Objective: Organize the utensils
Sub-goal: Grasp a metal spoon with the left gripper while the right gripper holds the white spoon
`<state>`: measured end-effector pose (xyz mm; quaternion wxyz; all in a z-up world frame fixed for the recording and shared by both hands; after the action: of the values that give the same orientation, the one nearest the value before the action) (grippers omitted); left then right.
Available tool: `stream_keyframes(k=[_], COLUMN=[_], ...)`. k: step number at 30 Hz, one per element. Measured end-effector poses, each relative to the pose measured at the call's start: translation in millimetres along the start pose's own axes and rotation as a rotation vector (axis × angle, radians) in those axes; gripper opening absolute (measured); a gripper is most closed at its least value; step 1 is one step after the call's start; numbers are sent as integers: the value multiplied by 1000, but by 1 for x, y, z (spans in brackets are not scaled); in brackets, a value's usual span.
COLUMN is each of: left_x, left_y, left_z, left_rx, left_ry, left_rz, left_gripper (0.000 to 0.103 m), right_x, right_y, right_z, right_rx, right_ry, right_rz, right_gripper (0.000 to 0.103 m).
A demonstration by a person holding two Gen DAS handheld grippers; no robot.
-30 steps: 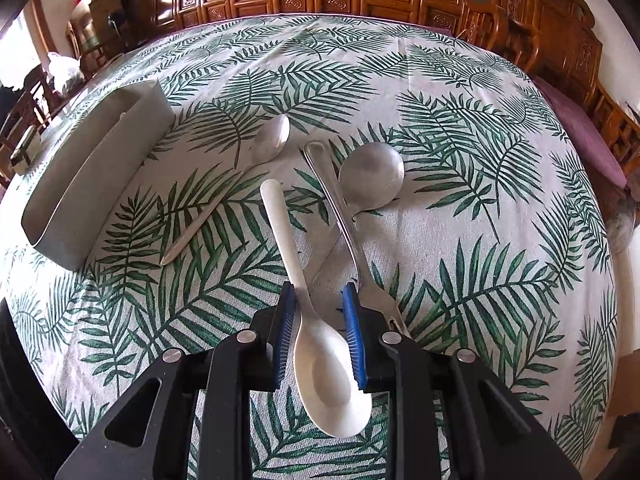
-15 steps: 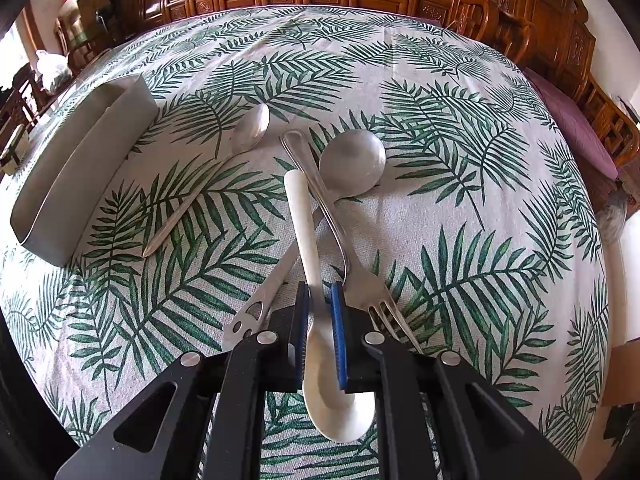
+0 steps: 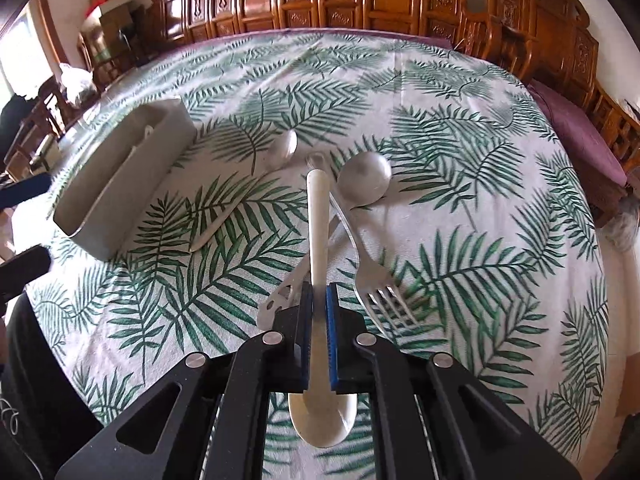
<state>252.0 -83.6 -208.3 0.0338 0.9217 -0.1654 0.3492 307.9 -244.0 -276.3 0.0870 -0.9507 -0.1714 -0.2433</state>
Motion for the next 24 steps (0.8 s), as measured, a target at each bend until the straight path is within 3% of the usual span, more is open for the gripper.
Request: stream_keyframes(k=[6,13,20,24], left_x=[16,39,46,47], left_y=[11,24,28,26], left_z=[27,64,114,133], left_rx=[5,4,12,27], left_ry=[-34,-78,-177,-217], left_rz=[4,8,-1,8], left_gripper=[88,69,42,36], right_x=[-4,-5,-3,-2], right_y=[21,43,51,54], right_z=[-8,-11,-15,-17], right_rx=[14,23,52,63], right_ry=[23,26,35,38], right_rz=[46,105,146,164], right_gripper=[7,7,8,8])
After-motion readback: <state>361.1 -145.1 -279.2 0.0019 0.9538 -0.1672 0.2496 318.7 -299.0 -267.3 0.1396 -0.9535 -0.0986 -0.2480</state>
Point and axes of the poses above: each gripper's, at about its wrist camera, not at the fingertips, and z roughly the way its jaws point, y to its right, x to its top, the point moved 9 cm from there along z, roughly the way its jaws point, and after that the axes turned 1 degree about -y, right-handed, at the moved point
